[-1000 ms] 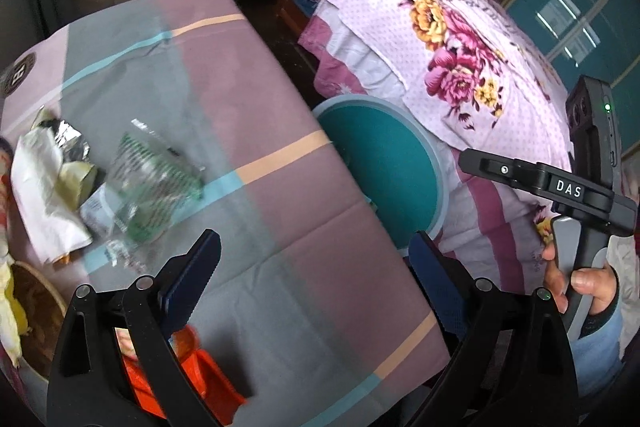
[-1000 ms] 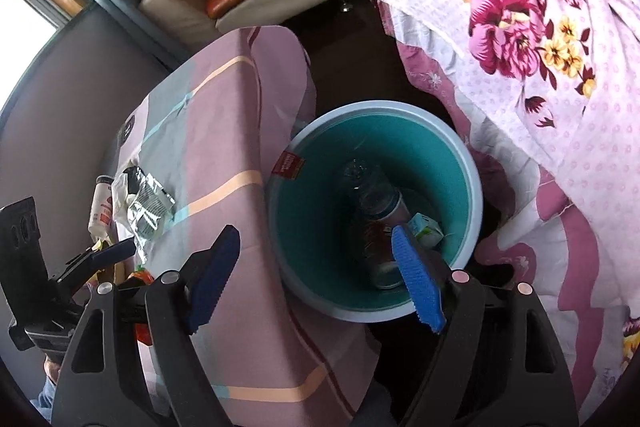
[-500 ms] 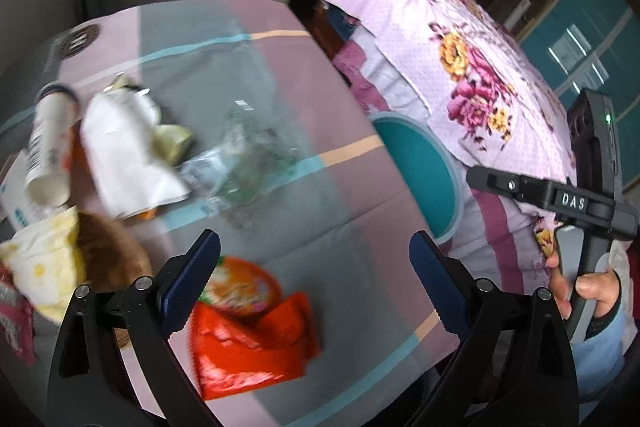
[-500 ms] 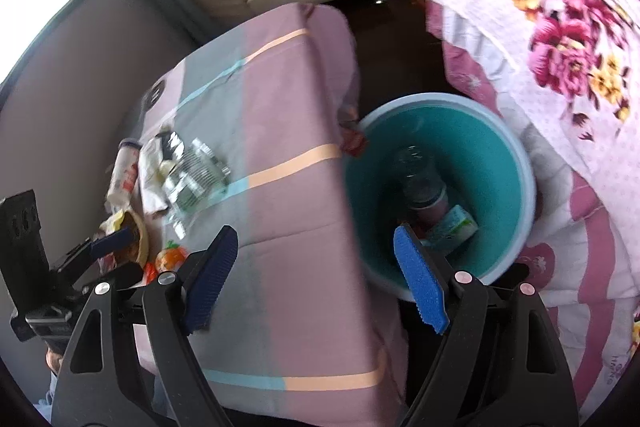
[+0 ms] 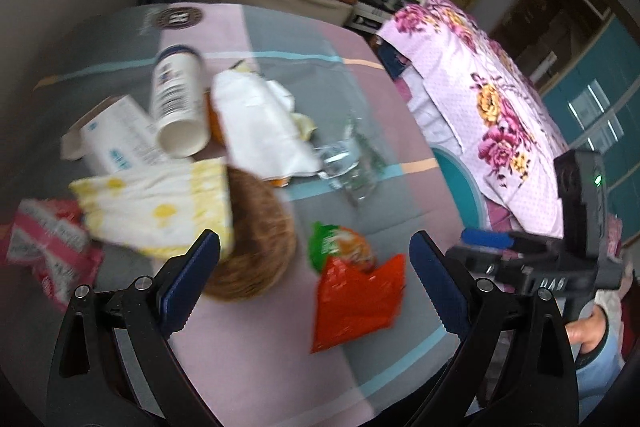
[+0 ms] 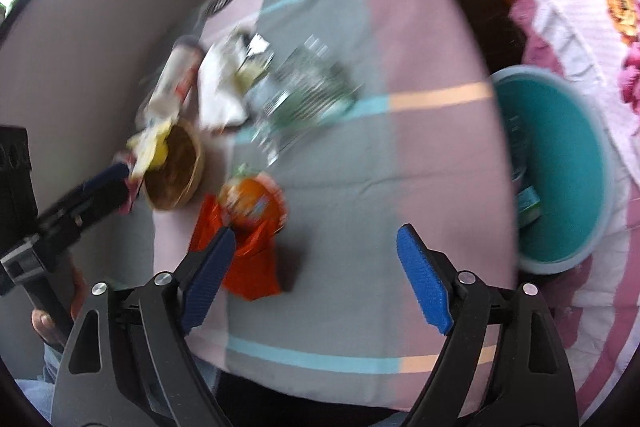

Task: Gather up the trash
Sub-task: 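Move back to the table and grasp the orange snack wrapper with the right tool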

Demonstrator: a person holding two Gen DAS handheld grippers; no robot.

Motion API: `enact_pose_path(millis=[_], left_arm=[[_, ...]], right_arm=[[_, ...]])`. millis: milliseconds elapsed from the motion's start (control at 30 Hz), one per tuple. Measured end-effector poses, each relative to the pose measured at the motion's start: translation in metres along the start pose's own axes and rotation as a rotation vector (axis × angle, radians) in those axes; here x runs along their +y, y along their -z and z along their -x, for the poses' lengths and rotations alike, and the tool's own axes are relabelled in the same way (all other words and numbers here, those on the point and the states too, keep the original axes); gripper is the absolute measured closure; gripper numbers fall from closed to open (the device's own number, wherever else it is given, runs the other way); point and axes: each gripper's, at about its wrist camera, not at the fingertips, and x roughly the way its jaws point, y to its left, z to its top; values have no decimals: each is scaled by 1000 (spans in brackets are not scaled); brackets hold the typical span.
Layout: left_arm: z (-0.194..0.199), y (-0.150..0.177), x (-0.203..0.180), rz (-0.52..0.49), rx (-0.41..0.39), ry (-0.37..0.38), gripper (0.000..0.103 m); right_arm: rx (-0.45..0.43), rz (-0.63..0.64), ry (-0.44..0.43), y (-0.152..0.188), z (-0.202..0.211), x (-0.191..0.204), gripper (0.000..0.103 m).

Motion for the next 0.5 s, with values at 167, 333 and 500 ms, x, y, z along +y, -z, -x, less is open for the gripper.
enact_pose_path(millis=[167,333,500], left_arm=[[12,14,24,31,0,-20,7],[20,25,44,66,0,-34,7],[24,33,58,100,-4,-43,7]], right_arm=[[52,15,-27,9,-25,24,23],[71,9,-42,14,-41,38,23],[88,-10,-43,17,-53,42,22]])
